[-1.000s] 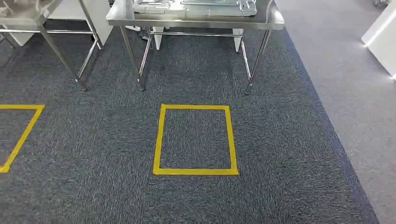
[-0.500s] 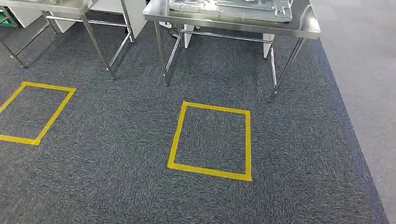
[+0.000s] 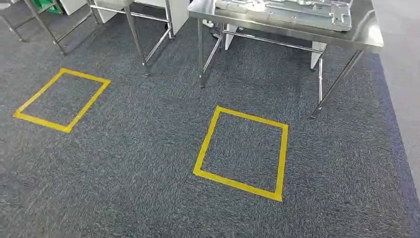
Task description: Take the parts from the cabinet and place them on the table.
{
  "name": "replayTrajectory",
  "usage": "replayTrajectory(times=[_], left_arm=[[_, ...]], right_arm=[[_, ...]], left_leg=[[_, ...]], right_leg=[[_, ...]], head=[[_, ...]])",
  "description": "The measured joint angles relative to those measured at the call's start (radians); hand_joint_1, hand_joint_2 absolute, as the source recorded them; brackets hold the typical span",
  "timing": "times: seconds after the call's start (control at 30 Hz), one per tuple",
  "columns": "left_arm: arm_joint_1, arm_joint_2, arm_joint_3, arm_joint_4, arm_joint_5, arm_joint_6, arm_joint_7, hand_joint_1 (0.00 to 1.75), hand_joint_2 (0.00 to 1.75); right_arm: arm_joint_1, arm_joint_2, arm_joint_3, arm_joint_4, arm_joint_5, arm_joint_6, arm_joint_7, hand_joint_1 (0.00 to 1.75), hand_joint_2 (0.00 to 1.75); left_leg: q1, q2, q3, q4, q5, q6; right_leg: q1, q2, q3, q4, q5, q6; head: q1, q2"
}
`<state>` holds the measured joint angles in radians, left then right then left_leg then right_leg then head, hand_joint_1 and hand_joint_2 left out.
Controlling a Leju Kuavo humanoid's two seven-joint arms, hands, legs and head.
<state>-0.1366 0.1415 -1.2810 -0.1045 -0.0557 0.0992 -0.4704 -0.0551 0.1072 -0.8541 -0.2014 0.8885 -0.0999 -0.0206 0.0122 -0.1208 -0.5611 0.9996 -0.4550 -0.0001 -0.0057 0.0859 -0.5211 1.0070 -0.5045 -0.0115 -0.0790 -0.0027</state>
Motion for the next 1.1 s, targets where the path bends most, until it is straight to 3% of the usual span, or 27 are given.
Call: replayTrajectory(times=[0.03,0.07,0.1,0.13,0.17,0.2,0.23,0.27,0.3,0.37,0.4,0.43,0.57,0.6,0.63,0.67,0.73,0.77,0.8,0.87,0.9,0.93,1.0,1.07,1.1], left_arm=[[0.003,0.000,-0.001,0.000,0.000,0.000,0.000,0.00,0.00],[0.003,0.004,-0.002,0.000,0.000,0.000,0.000,0.00,0.00],[0.005,0.004,-0.003,0.000,0.000,0.000,-0.001,0.00,0.00],[0.001,0.005,-0.004,0.000,-0.007,0.000,-0.001,0.00,0.00],[-0.005,0.005,-0.005,0.000,-0.009,0.000,-0.001,0.00,0.00],[-0.007,0.005,-0.008,0.000,-0.009,0.000,-0.001,0.00,0.00],[-0.007,0.005,-0.010,0.000,-0.009,0.000,-0.001,0.00,0.00],[-0.005,0.003,-0.010,0.000,-0.009,0.000,0.000,0.00,0.00],[-0.003,0.000,-0.010,0.000,-0.009,0.001,0.000,0.00,0.00],[-0.003,-0.003,-0.011,0.000,-0.012,0.002,0.000,0.00,0.00],[-0.005,-0.005,-0.011,0.000,-0.012,0.003,0.000,0.00,0.00],[-0.008,-0.008,-0.011,0.000,-0.011,0.004,0.003,0.00,0.00],[0.003,-0.014,-0.011,0.000,-0.009,0.008,0.009,0.00,0.00],[0.005,-0.019,-0.011,0.000,-0.011,0.008,0.009,0.00,0.00],[0.003,-0.019,-0.011,0.000,-0.010,0.008,0.009,0.00,0.00],[0.002,-0.021,-0.011,0.000,-0.010,0.008,0.009,0.00,0.00],[0.002,-0.023,-0.011,0.000,-0.010,0.009,0.006,0.00,0.00],[0.004,-0.022,-0.011,0.000,-0.010,0.009,0.003,0.00,0.00],[0.005,-0.022,-0.011,0.000,-0.010,0.010,0.000,0.00,0.00],[0.005,-0.022,-0.011,0.000,-0.010,0.011,-0.006,0.00,0.00],[0.004,-0.022,-0.011,0.000,-0.010,0.012,-0.010,0.00,0.00],[0.003,-0.023,-0.011,0.000,-0.010,0.014,-0.012,0.00,0.00],[0.002,-0.023,-0.011,0.000,-0.010,0.016,-0.016,0.00,0.00],[0.010,-0.022,-0.011,0.000,-0.010,0.018,-0.018,0.00,0.00],[0.014,-0.019,-0.011,0.000,-0.010,0.020,-0.018,0.00,0.00]], right_arm=[[-0.002,0.000,-0.001,0.000,0.000,0.000,0.000,0.00,0.00],[-0.002,0.003,-0.001,0.000,0.000,-0.001,0.000,0.00,0.00],[0.000,0.005,-0.002,0.000,0.000,-0.004,0.001,0.00,0.00],[0.002,0.005,-0.002,0.000,0.000,-0.006,0.001,0.00,0.00],[0.004,0.005,-0.003,0.000,0.000,-0.006,0.001,0.00,0.00],[0.006,0.005,-0.003,0.000,0.002,-0.006,0.003,0.00,0.00],[0.006,0.004,-0.004,0.000,0.006,-0.005,0.007,0.00,0.00],[0.005,0.002,-0.004,0.000,0.008,-0.002,0.009,0.00,0.00],[0.004,-0.001,-0.004,0.000,0.010,0.001,0.013,0.00,0.00],[0.003,-0.002,-0.004,0.000,0.011,0.003,0.018,0.00,0.00],[0.003,-0.006,-0.004,0.000,0.014,0.002,0.018,0.00,0.00],[0.004,-0.010,-0.004,0.000,0.018,0.002,0.018,0.00,0.00],[-0.001,-0.023,-0.002,0.000,0.045,0.010,0.018,0.00,0.00],[-0.001,-0.029,0.000,0.000,0.048,0.013,0.017,0.00,0.00],[0.001,-0.030,0.000,0.000,0.051,0.018,0.015,0.00,0.00],[0.003,-0.032,0.000,0.000,0.053,0.018,0.015,0.00,0.00],[0.004,-0.033,0.000,0.000,0.053,0.020,0.012,0.00,0.00],[0.005,-0.033,0.000,0.000,0.053,0.020,0.009,0.00,0.00],[0.006,-0.033,0.000,0.000,0.054,0.019,0.006,0.00,0.00],[0.005,-0.033,0.000,0.000,0.054,0.019,0.002,0.00,0.00],[0.005,-0.033,0.000,0.000,0.054,0.019,0.000,0.00,0.00],[0.006,-0.033,0.000,0.000,0.054,0.019,0.000,0.00,0.00],[0.004,-0.033,0.000,0.000,0.056,0.020,-0.002,0.00,0.00],[-0.001,-0.033,0.001,0.000,0.058,0.021,-0.002,0.00,0.00],[-0.001,-0.029,0.001,0.000,0.059,0.022,-0.002,0.00,0.00]], left_leg=[[0.001,-0.013,-0.002,-0.006,0.006,-0.009],[-0.005,-0.021,-0.002,-0.002,0.004,-0.014],[-0.008,0.033,-0.012,0.018,-0.014,-0.015],[-0.006,0.075,-0.039,0.076,-0.056,-0.016],[-0.004,0.096,-0.077,0.156,-0.099,-0.021],[-0.002,0.105,-0.112,0.238,-0.135,-0.026],[0.000,0.108,-0.135,0.294,-0.152,-0.030],[0.002,0.110,-0.137,0.304,-0.145,-0.033],[0.004,0.114,-0.112,0.263,-0.117,-0.034],[0.006,0.140,-0.007,0.079,-0.035,-0.033],[0.004,0.187,0.038,-0.003,-0.026,-0.029],[-0.005,0.183,0.037,-0.006,-0.027,-0.018],[-0.004,0.146,0.028,-0.013,-0.016,0.006],[0.000,0.140,0.031,-0.016,-0.010,0.012],[0.001,0.132,0.028,-0.016,-0.007,0.018],[0.001,0.124,0.024,-0.015,-0.005,0.021],[-0.002,0.102,0.017,-0.013,-0.002,0.022],[-0.002,0.090,0.016,-0.011,-0.002,0.022],[-0.002,0.077,0.015,-0.010,-0.002,0.021],[-0.002,0.049,0.016,-0.006,-0.001,0.017],[-0.002,0.036,0.015,-0.003,-0.001,0.013],[-0.007,0.026,0.009,0.001,-0.002,0.006],[0.000,0.008,-0.001,0.003,0.004,-0.007],[0.001,-0.016,-0.005,-0.003,0.010,-0.023],[0.003,0.005,-0.008,0.009,0.000,-0.023]], right_leg=[[0.001,-0.013,0.002,-0.004,0.003,-0.004],[-0.017,-0.031,0.009,-0.029,0.014,-0.009],[-0.011,-0.046,0.017,-0.039,0.018,-0.013],[-0.009,-0.064,0.017,-0.040,0.020,-0.019],[-0.006,-0.080,0.015,-0.039,0.020,-0.019],[-0.003,-0.097,0.013,-0.038,0.019,-0.020],[-0.001,-0.112,0.012,-0.036,0.018,-0.021],[-0.001,-0.126,0.012,-0.034,0.017,-0.021],[-0.001,-0.139,0.012,-0.032,0.016,-0.020],[-0.001,-0.163,0.013,-0.025,0.010,-0.014],[0.002,-0.173,0.014,-0.020,0.006,-0.009],[0.008,-0.181,0.014,-0.015,0.001,-0.002],[0.007,-0.206,0.017,-0.014,0.000,0.015],[0.000,-0.163,0.012,0.003,-0.020,0.023],[-0.001,-0.126,-0.009,0.050,-0.059,0.026],[-0.002,-0.105,-0.042,0.123,-0.102,0.027],[-0.003,-0.093,-0.113,0.280,-0.164,0.029],[-0.004,-0.092,-0.124,0.302,-0.159,0.029],[-0.005,-0.090,-0.111,0.275,-0.129,0.028],[-0.008,-0.078,-0.041,0.126,-0.041,0.023],[-0.011,-0.047,0.000,0.038,0.000,0.020],[-0.011,0.004,0.012,0.005,-0.014,0.016],[-0.007,-0.016,0.009,0.003,-0.012,0.013],[-0.006,-0.037,0.011,-0.002,-0.007,-0.001],[-0.014,-0.055,0.015,-0.012,-0.001,-0.011]], head=[[0.000,0.000],[0.000,0.000],[0.000,0.000],[0.000,0.000],[0.000,0.000],[0.000,0.000],[0.000,0.000],[0.000,0.000],[0.000,0.000],[0.000,0.000],[0.000,0.000],[0.000,0.000],[0.000,0.000],[0.000,0.000],[0.000,0.000],[0.000,0.000],[0.000,0.000],[0.000,0.000],[0.000,0.000],[0.000,0.000],[0.000,0.000],[0.000,0.000],[0.000,0.000],[0.000,0.000],[0.000,0.000]])
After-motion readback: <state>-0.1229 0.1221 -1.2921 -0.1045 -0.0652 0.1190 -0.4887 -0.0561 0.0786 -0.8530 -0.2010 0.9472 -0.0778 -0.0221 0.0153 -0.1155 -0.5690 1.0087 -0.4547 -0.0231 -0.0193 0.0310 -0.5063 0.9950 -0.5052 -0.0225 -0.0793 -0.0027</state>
